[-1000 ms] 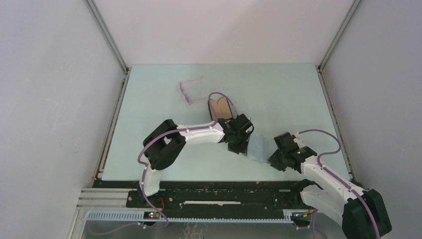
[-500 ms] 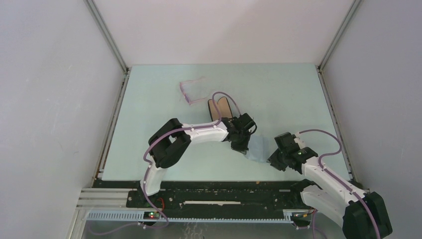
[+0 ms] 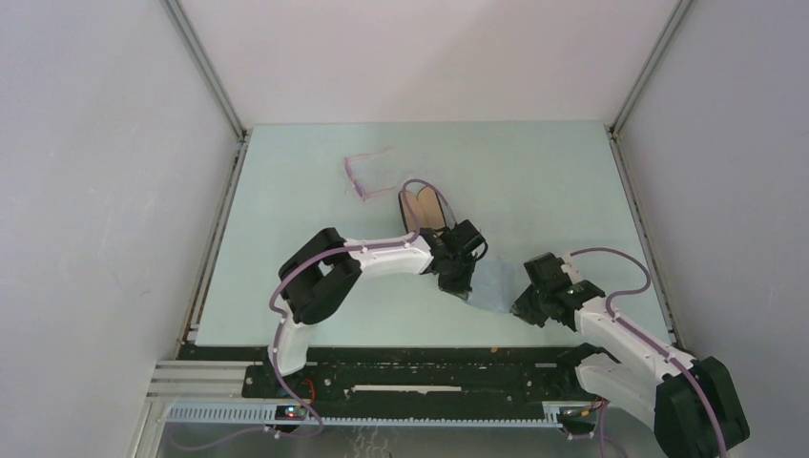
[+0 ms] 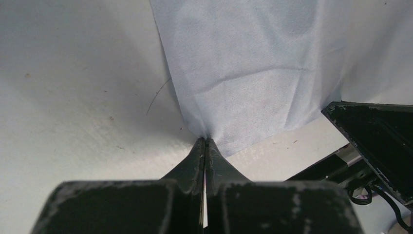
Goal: Organize the sunglasses
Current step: Fold the glasses cleaning cloth at the center of the board.
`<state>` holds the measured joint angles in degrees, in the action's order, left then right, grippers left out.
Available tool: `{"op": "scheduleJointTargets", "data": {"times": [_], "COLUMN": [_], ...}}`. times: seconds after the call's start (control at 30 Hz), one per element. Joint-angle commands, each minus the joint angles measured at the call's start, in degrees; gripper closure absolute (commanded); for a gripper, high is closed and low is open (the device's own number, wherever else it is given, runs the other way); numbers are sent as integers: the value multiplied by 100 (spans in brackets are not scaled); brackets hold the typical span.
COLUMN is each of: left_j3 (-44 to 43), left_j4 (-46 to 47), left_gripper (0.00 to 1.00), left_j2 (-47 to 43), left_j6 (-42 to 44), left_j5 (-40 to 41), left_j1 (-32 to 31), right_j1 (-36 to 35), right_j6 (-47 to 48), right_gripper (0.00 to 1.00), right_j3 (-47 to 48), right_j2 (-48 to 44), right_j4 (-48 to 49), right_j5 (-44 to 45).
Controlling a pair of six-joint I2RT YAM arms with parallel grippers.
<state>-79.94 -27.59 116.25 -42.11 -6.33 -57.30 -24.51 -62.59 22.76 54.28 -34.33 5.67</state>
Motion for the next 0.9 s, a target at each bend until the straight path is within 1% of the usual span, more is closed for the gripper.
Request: {"op": "scheduleJointTargets", "data": {"times": [0.0, 0.07, 0.2, 0.33, 0.43, 0.53, 0.63, 0.73, 0.87], "left_j3": [184, 217, 275, 360, 365, 306, 140, -173, -790], "left_j4": [-47, -58, -158, -212, -207, -209, -326, -487, -871], "left_gripper": [100, 100, 100, 100, 100, 100, 100, 100, 100], "left_j2": [-372, -430, -516, -617, -623, -609, -614, -554, -459], "left_j6": [-70, -70, -43, -34, -43, -50, 35, 173, 450], "left_j5": [-18, -15, -43, -58, -232, -384, -361, -371, -249], "left_j1": [-16, -19, -27, -31, -27, -27, 22, 158, 363], "right_j1": [-36, -44, -54, -62, -135, -383, -510, -418, 11], "right_j6": [-111, -122, -161, -181, -257, -473, -611, -504, -92], "right_gripper": [81, 86, 100, 100, 100, 100, 100, 100, 100], "right_j3": [-128, -151, -179, -223, -233, -237, -201, -4, 518], "right_j2": [43, 33, -32, -75, -103, -324, -711, -969, -735], "right_j4": [187, 198, 172, 193, 171, 14, -136, -139, -66], "right_j5": [22, 15, 30, 17, -10, 72, 259, 509, 511]}}
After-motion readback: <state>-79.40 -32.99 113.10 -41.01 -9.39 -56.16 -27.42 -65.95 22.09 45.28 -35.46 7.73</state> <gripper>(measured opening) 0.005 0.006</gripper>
